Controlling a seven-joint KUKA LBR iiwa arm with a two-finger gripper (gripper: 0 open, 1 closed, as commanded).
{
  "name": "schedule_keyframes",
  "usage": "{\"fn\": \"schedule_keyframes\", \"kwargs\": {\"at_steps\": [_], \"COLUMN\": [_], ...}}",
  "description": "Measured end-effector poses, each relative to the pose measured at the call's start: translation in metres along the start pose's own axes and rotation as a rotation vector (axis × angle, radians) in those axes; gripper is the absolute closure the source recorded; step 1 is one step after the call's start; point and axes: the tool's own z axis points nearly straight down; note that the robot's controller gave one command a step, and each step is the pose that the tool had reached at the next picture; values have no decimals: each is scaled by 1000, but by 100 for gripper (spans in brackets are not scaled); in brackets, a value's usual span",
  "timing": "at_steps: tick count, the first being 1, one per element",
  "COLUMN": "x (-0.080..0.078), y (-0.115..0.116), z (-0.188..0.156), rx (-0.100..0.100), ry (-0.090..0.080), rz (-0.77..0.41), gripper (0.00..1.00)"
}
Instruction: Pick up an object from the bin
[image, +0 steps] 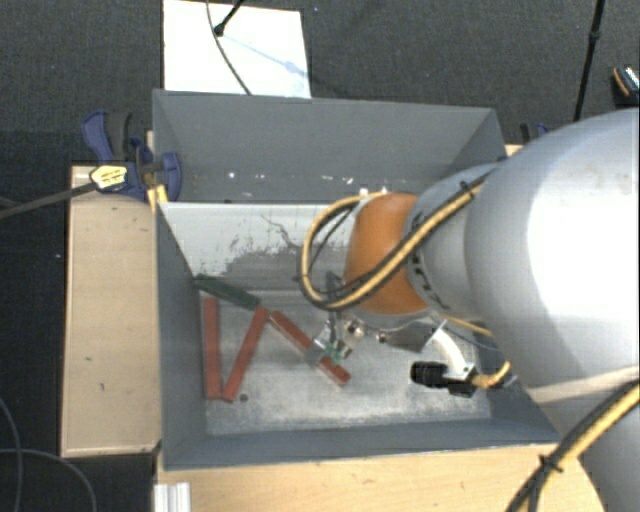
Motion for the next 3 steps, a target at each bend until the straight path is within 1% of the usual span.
{"fn": "schedule_keyframes", "kwargs": {"at_steps": [1,2,3], "x": [10,10,-5], "y": [4,2,28], "z": [-52,-48,5], "rx": [-1,4,3], "ry": [0,3,1], "rz": [-2,-3,-83], "gripper": [100,0,0]}}
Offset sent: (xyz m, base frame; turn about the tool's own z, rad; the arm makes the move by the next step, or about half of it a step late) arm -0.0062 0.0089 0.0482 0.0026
